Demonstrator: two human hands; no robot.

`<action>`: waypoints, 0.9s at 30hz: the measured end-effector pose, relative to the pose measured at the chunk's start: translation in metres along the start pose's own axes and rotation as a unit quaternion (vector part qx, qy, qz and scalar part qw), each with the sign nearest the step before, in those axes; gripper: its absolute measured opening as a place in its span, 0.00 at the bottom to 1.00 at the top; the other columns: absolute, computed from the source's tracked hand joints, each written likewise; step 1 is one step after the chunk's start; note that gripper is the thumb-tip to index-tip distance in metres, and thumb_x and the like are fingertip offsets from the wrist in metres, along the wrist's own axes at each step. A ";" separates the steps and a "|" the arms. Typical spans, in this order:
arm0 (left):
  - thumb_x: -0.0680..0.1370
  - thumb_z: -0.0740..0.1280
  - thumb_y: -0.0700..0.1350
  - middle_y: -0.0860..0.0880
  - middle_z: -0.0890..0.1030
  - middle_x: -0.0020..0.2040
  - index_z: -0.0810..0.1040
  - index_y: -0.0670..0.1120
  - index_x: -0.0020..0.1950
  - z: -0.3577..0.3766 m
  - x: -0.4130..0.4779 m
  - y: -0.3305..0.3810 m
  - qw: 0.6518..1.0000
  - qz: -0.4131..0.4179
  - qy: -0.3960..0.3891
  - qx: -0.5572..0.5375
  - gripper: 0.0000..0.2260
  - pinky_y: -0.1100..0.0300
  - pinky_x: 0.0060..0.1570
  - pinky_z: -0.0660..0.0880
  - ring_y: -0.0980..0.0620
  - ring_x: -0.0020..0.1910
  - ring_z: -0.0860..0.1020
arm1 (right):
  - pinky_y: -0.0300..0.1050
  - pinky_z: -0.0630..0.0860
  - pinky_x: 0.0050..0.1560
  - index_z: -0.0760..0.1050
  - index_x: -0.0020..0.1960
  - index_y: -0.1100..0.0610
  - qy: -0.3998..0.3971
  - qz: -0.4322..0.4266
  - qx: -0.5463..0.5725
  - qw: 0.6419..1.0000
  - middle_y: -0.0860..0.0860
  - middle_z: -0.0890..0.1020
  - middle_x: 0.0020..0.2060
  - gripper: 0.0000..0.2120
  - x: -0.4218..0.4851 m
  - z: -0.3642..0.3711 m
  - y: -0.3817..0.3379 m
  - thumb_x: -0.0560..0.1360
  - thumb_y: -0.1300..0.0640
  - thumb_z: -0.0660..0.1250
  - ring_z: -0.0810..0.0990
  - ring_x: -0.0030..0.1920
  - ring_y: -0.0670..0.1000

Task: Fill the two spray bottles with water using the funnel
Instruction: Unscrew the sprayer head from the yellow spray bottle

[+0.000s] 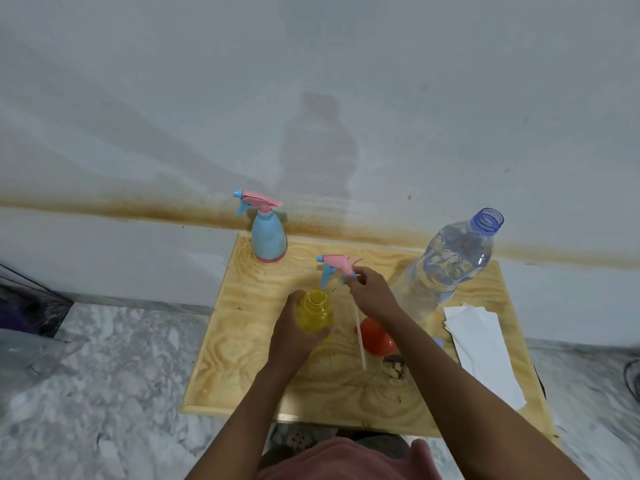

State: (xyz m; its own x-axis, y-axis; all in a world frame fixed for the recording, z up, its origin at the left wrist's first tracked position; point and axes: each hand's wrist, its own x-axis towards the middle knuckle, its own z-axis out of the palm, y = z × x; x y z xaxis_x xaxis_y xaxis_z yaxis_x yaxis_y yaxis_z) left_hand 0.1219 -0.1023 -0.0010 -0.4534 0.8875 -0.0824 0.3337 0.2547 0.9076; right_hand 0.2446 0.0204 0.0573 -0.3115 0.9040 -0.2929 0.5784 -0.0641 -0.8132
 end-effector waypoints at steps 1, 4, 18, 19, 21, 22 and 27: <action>0.65 0.82 0.52 0.57 0.77 0.58 0.69 0.52 0.66 0.000 0.000 0.001 1.000 0.000 -0.001 -0.001 0.34 0.57 0.52 0.77 0.54 0.56 0.77 | 0.46 0.73 0.43 0.77 0.59 0.60 -0.005 0.006 -0.010 1.000 0.55 0.81 0.47 0.12 0.003 0.003 0.003 0.81 0.55 0.61 0.77 0.42 0.51; 0.64 0.82 0.53 0.59 0.76 0.57 0.67 0.54 0.65 -0.002 0.001 0.002 1.000 -0.001 -0.021 0.005 0.35 0.59 0.51 0.76 0.56 0.55 0.77 | 0.44 0.72 0.40 0.77 0.59 0.61 -0.021 0.024 -0.042 0.999 0.53 0.80 0.46 0.13 0.014 0.012 0.011 0.81 0.55 0.60 0.76 0.40 0.49; 0.71 0.77 0.51 0.57 0.79 0.60 0.72 0.53 0.68 -0.022 0.003 0.005 0.998 0.026 -0.051 0.022 0.28 0.60 0.57 0.76 0.60 0.59 0.77 | 0.43 0.68 0.36 0.79 0.46 0.60 -0.015 0.105 -0.050 0.993 0.54 0.80 0.40 0.10 0.042 0.046 0.040 0.79 0.59 0.61 0.76 0.38 0.51; 0.71 0.77 0.51 0.57 0.79 0.59 0.72 0.54 0.68 -0.022 0.003 0.005 0.998 0.025 -0.053 0.024 0.27 0.59 0.57 0.77 0.60 0.59 0.77 | 0.43 0.70 0.41 0.79 0.52 0.62 -0.008 0.115 -0.053 0.992 0.56 0.81 0.46 0.10 0.042 0.048 0.044 0.79 0.59 0.61 0.78 0.44 0.54; 0.70 0.77 0.51 0.56 0.79 0.59 0.72 0.54 0.67 -0.022 0.003 0.007 0.998 0.024 -0.057 0.025 0.27 0.57 0.57 0.78 0.59 0.58 0.78 | 0.45 0.71 0.47 0.77 0.58 0.64 0.006 0.133 -0.063 0.989 0.57 0.80 0.53 0.11 0.040 0.050 0.046 0.79 0.62 0.61 0.78 0.53 0.57; 0.70 0.77 0.51 0.56 0.79 0.59 0.72 0.53 0.67 -0.021 0.004 0.008 0.998 0.024 -0.059 0.026 0.27 0.57 0.57 0.78 0.58 0.58 0.78 | 0.45 0.70 0.48 0.76 0.59 0.64 0.010 0.133 -0.069 0.989 0.58 0.80 0.55 0.12 0.038 0.050 0.046 0.79 0.62 0.61 0.78 0.55 0.57; 0.71 0.77 0.50 0.55 0.79 0.59 0.72 0.53 0.67 -0.020 0.003 0.011 0.998 0.018 -0.054 0.033 0.27 0.57 0.55 0.78 0.57 0.57 0.78 | 0.43 0.72 0.52 0.74 0.63 0.62 0.034 0.079 -0.074 0.994 0.58 0.79 0.59 0.14 0.028 0.046 0.042 0.79 0.62 0.59 0.77 0.57 0.55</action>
State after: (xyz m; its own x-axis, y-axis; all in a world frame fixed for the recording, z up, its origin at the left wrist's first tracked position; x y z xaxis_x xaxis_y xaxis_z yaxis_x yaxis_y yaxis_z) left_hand 0.1078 -0.1040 0.0167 -0.3503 0.9316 -0.0975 0.4030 0.2438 0.8821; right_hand 0.2256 0.0234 -0.0087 -0.1593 0.9148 -0.3713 0.7215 -0.1488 -0.6762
